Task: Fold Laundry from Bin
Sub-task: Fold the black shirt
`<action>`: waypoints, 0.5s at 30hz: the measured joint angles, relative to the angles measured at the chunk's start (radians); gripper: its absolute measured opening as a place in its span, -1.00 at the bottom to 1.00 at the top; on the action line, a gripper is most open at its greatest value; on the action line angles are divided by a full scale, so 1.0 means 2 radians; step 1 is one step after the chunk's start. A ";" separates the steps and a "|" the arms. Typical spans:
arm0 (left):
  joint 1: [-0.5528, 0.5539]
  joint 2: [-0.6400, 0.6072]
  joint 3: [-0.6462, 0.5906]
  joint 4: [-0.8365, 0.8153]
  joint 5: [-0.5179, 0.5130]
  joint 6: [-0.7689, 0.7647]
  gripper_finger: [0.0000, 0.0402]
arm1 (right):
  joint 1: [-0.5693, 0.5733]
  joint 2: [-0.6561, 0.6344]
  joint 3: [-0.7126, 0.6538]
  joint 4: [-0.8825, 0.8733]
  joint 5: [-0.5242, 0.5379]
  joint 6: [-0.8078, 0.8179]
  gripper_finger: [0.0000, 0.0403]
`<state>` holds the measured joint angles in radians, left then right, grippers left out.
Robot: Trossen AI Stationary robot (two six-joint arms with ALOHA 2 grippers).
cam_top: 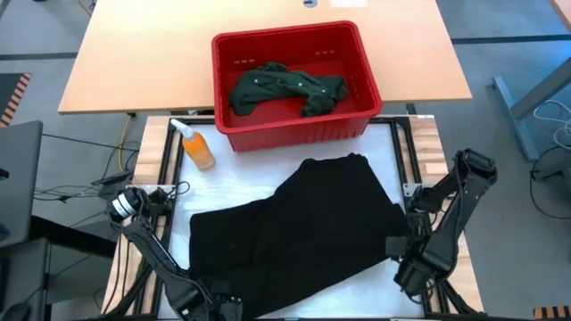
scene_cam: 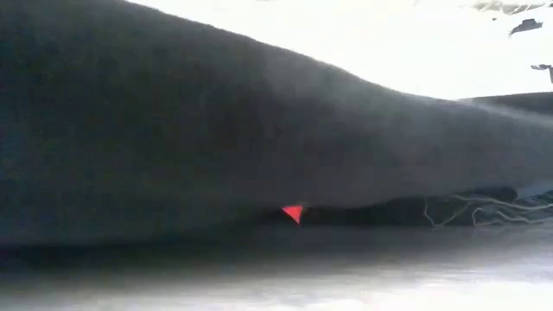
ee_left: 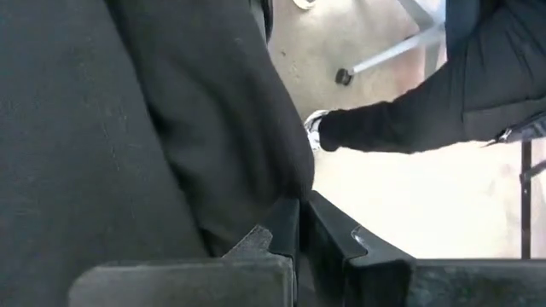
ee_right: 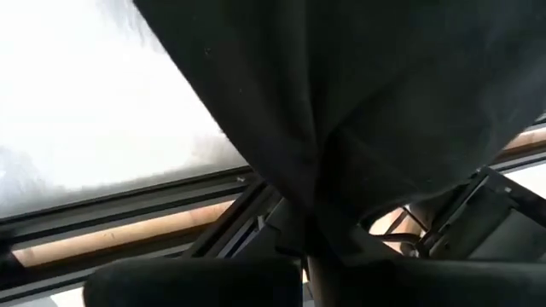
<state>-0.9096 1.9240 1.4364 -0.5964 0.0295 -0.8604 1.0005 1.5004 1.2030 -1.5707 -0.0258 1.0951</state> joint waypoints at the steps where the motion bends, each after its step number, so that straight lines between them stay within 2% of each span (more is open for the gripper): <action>1: 0.000 0.000 0.000 0.000 -0.003 -0.004 -1.00 | -0.005 0.002 0.000 -0.001 0.003 0.000 -0.90; 4: 0.000 0.000 0.000 -0.001 -0.008 -0.028 -1.00 | -0.019 0.006 0.000 0.000 0.007 0.000 -0.86; 8: 0.000 0.000 0.000 -0.009 -0.006 -0.075 -0.97 | -0.038 0.000 0.000 0.000 0.008 -0.008 -0.68; 15: 0.004 0.000 0.002 -0.027 0.055 -0.100 -0.63 | -0.064 -0.033 0.000 0.000 -0.035 -0.027 -0.32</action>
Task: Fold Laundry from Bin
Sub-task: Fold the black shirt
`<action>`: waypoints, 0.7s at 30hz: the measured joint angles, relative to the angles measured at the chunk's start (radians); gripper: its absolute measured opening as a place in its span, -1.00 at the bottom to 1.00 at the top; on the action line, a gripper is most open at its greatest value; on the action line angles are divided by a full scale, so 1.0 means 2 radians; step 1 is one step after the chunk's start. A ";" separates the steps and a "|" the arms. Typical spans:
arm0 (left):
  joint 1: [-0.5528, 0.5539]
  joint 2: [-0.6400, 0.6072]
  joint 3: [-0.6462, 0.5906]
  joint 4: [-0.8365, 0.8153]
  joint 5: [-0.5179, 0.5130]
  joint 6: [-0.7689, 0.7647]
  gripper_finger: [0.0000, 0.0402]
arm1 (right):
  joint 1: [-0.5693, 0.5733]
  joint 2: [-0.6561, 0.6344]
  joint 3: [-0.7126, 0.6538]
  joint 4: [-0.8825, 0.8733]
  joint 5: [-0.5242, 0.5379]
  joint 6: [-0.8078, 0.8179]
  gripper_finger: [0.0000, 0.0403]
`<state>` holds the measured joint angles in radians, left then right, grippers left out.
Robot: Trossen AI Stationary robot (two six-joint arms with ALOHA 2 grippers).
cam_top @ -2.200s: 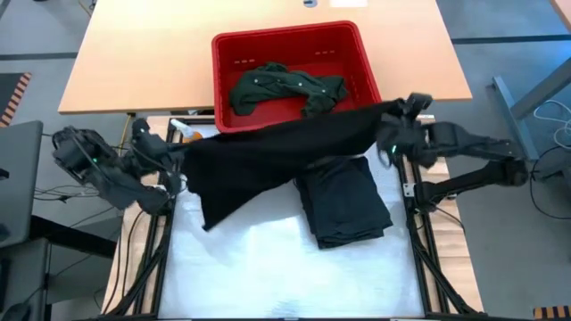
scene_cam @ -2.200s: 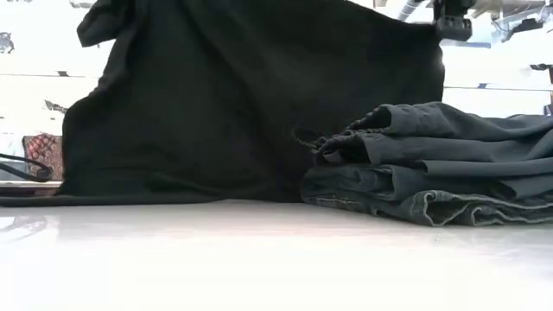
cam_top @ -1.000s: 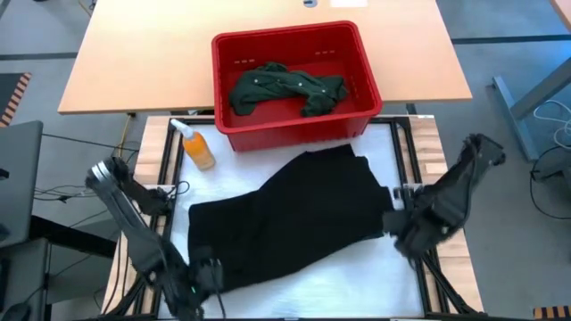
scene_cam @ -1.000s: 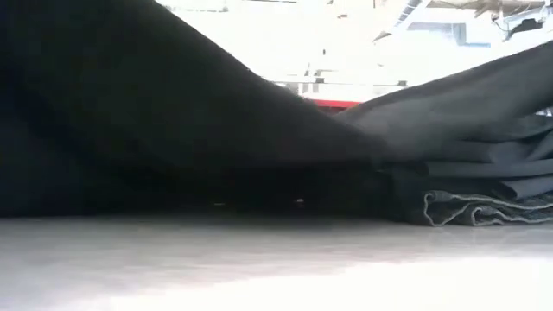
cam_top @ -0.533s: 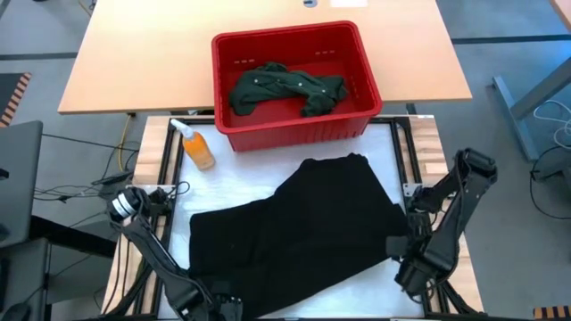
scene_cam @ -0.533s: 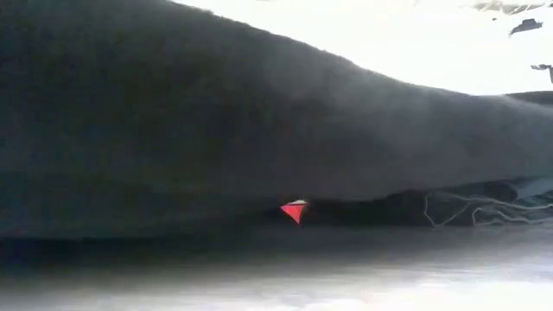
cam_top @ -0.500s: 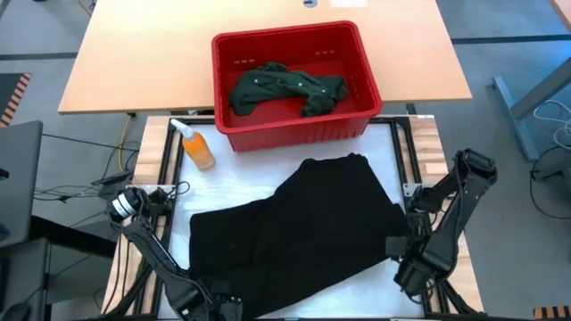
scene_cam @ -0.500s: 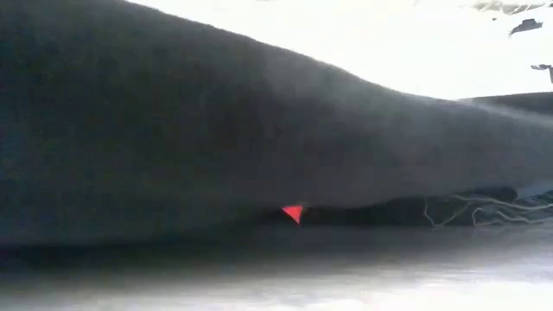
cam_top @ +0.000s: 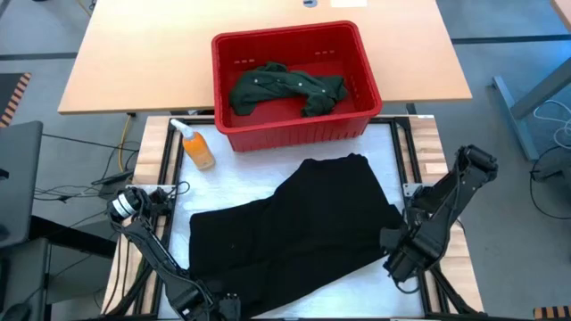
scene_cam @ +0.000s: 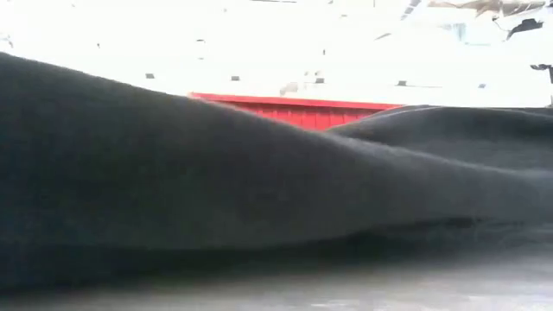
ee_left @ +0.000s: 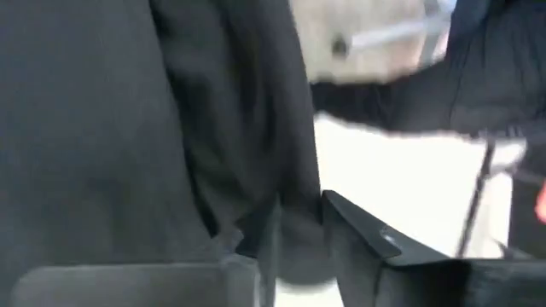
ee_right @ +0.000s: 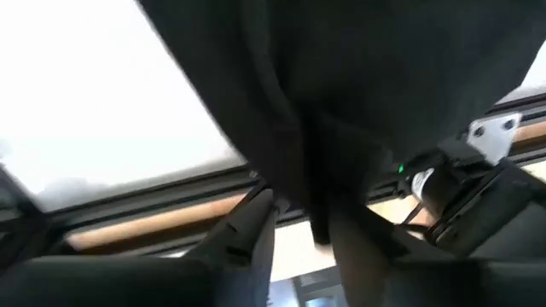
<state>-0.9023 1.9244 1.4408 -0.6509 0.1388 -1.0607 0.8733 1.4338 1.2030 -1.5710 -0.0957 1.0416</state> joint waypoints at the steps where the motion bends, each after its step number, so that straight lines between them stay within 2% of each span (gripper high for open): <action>1: 0.002 0.000 0.002 -0.010 0.022 0.000 -0.57 | -0.003 -0.008 0.000 0.000 -0.006 0.000 -0.27; 5: 0.018 -0.003 0.009 -0.049 0.126 0.005 -0.40 | -0.014 -0.042 0.000 0.000 -0.029 0.015 -0.09; 7: 0.027 -0.014 0.009 -0.066 0.142 0.018 -0.36 | -0.021 -0.062 0.000 -0.001 -0.030 0.022 -0.02; 8: 0.030 -0.023 0.009 -0.073 0.133 0.036 -0.35 | -0.022 -0.071 0.000 0.000 -0.023 0.023 0.01; 10: 0.036 -0.047 0.009 -0.094 0.086 0.078 -0.35 | -0.028 -0.091 0.000 0.002 0.021 0.024 0.05; 14: 0.051 -0.102 0.004 -0.146 -0.068 0.136 -0.37 | -0.053 -0.130 0.001 0.016 0.180 0.010 0.06; 17: 0.074 -0.149 -0.022 -0.171 -0.167 0.143 -0.39 | -0.110 -0.156 0.001 0.053 0.242 -0.041 0.06; 19: 0.096 -0.177 -0.065 -0.176 -0.189 0.117 -0.40 | -0.166 -0.170 0.001 0.081 0.261 -0.089 0.06; 21: 0.118 -0.206 -0.121 -0.171 -0.187 0.077 -0.41 | -0.232 -0.181 0.001 0.103 0.275 -0.124 0.06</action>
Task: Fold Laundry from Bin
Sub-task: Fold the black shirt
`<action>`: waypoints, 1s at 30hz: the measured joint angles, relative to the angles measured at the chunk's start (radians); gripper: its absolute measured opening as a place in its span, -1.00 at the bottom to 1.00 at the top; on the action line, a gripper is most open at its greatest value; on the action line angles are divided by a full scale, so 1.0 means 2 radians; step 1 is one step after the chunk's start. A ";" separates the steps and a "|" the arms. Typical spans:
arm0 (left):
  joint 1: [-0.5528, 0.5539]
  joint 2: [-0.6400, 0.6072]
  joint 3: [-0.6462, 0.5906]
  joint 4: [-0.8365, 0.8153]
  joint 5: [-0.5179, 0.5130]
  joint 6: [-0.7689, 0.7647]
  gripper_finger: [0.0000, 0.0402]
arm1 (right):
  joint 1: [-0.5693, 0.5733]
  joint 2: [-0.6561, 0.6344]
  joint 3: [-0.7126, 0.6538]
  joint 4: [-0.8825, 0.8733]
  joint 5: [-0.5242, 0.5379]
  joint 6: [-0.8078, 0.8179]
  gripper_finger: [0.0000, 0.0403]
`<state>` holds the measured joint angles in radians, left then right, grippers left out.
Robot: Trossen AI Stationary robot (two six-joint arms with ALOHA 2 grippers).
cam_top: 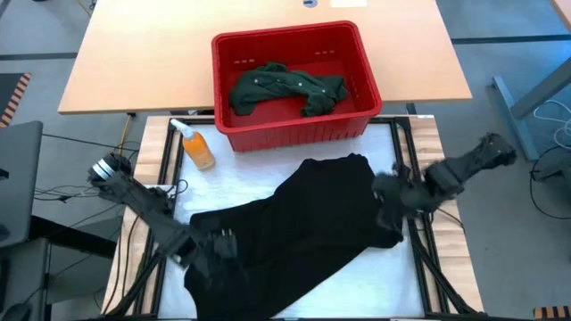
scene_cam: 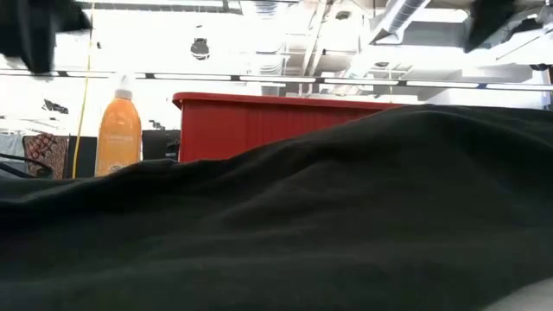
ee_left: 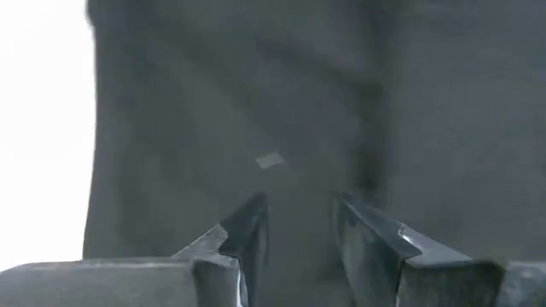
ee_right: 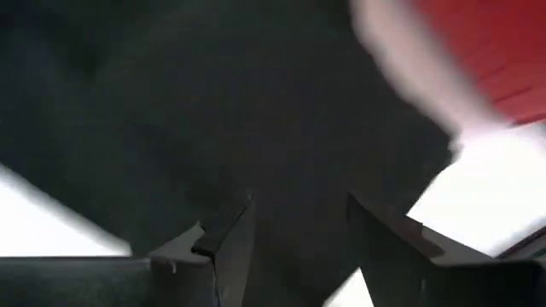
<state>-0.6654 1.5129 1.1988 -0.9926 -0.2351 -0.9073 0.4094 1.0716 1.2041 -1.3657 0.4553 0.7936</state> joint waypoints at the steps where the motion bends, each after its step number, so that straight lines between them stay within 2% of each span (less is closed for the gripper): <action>1: 0.010 -0.015 -0.031 0.003 0.004 -0.027 -0.41 | -0.034 -0.005 0.000 0.008 0.010 -0.008 0.05; 4: 0.033 -0.060 -0.122 0.026 0.036 -0.100 -0.41 | -0.125 -0.017 -0.002 0.017 0.038 -0.037 0.05; 9: 0.040 -0.134 -0.226 0.086 0.036 -0.192 -0.41 | -0.218 -0.044 -0.060 0.114 0.021 -0.107 0.05; 14: 0.040 -0.177 -0.262 0.086 0.008 -0.213 -0.38 | -0.265 -0.063 -0.130 0.190 0.007 -0.147 0.05; 17: 0.040 -0.183 -0.266 0.071 -0.041 -0.224 -0.35 | -0.287 -0.076 -0.162 0.212 0.007 -0.149 0.05; 20: 0.046 -0.184 -0.266 0.053 -0.097 -0.225 -0.32 | -0.302 -0.095 -0.193 0.237 0.007 -0.147 0.05; 23: 0.068 -0.183 -0.266 0.037 -0.117 -0.191 -0.31 | -0.321 -0.118 -0.221 0.257 0.006 -0.147 0.05; 30: 0.148 -0.174 -0.266 0.101 -0.084 -0.059 -0.32 | -0.369 -0.184 -0.280 0.332 -0.028 -0.132 0.05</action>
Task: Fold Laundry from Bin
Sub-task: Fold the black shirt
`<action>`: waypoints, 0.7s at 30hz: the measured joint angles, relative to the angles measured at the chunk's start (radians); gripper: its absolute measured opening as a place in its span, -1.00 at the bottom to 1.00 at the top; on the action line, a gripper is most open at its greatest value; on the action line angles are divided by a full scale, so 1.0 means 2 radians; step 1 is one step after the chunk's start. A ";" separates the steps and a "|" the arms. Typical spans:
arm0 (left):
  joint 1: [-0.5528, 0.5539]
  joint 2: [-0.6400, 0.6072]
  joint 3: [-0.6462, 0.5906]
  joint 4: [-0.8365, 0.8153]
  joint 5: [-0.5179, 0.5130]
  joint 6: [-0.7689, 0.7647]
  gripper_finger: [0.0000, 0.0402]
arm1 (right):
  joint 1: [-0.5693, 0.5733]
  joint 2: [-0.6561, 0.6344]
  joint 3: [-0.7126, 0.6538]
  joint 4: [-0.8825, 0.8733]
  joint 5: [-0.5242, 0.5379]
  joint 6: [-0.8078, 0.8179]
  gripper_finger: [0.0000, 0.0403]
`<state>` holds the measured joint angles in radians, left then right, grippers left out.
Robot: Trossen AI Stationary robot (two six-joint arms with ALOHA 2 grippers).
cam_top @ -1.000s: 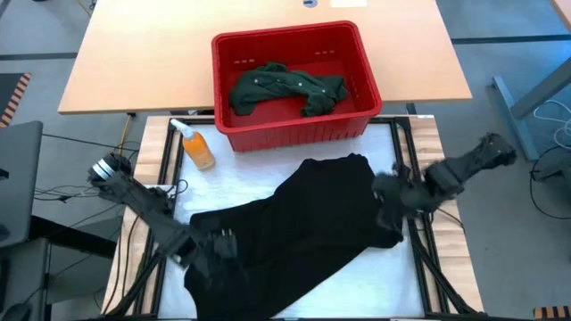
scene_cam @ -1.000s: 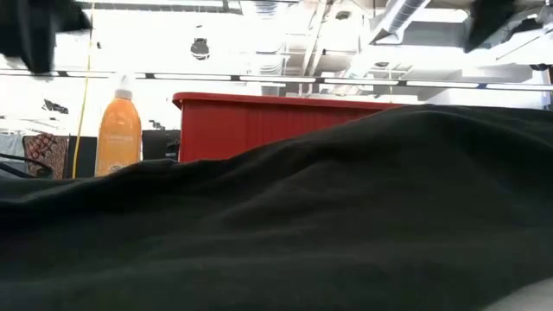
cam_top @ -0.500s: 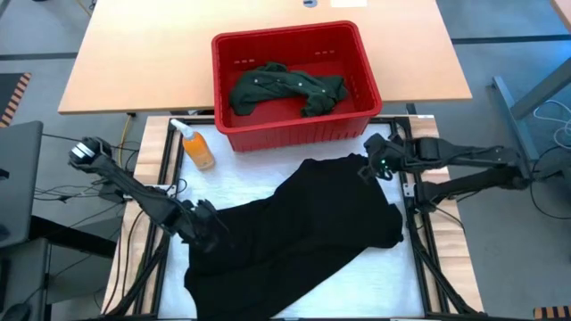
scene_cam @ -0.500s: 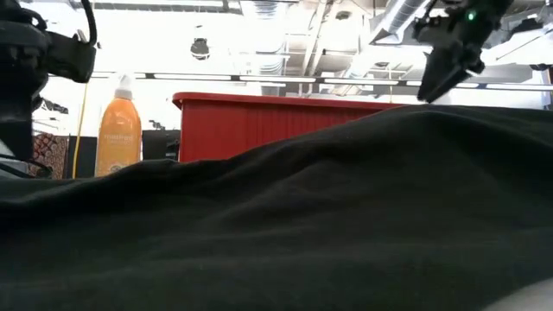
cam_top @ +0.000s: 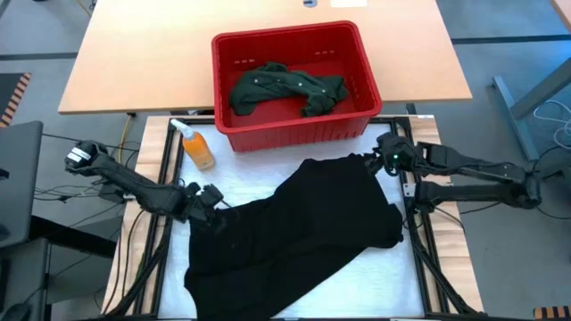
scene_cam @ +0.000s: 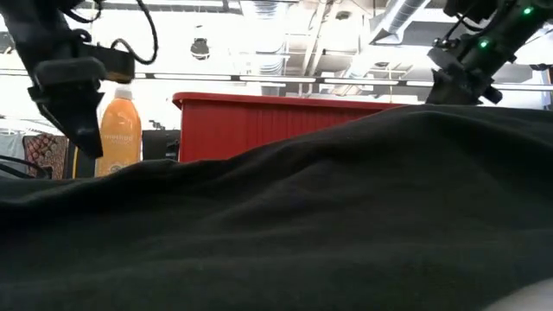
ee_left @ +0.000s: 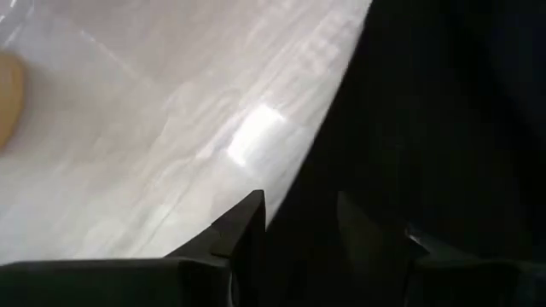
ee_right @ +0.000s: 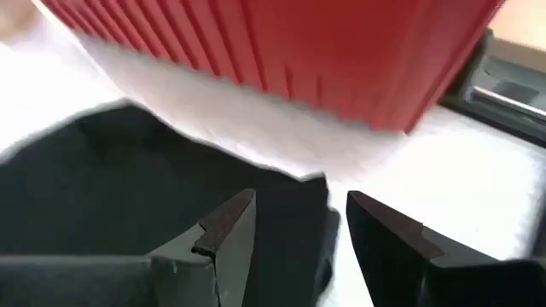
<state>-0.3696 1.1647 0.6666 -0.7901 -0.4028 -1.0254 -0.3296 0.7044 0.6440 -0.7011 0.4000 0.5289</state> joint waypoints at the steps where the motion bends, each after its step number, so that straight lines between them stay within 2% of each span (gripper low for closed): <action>1: 0.009 0.005 0.000 0.002 0.006 0.012 -0.32 | -0.006 -0.005 -0.008 0.020 -0.004 0.005 0.05; 5: 0.035 0.045 -0.005 -0.002 0.042 0.035 -0.32 | -0.027 -0.003 -0.035 0.065 -0.007 0.038 0.05; 10: 0.033 0.091 -0.029 0.021 0.068 0.041 -0.32 | -0.067 0.040 -0.050 0.063 -0.009 0.038 0.05; 16: 0.033 0.105 -0.039 0.049 0.076 0.031 -0.32 | -0.124 0.092 -0.051 0.068 -0.080 -0.007 0.05; 21: 0.033 0.105 -0.040 0.050 0.083 0.028 -0.39 | -0.141 0.117 -0.051 0.094 -0.128 -0.033 0.05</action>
<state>-0.3031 1.3754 0.5869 -0.6902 -0.2374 -0.9691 -0.6115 0.9374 0.5423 -0.5123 0.1448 0.4633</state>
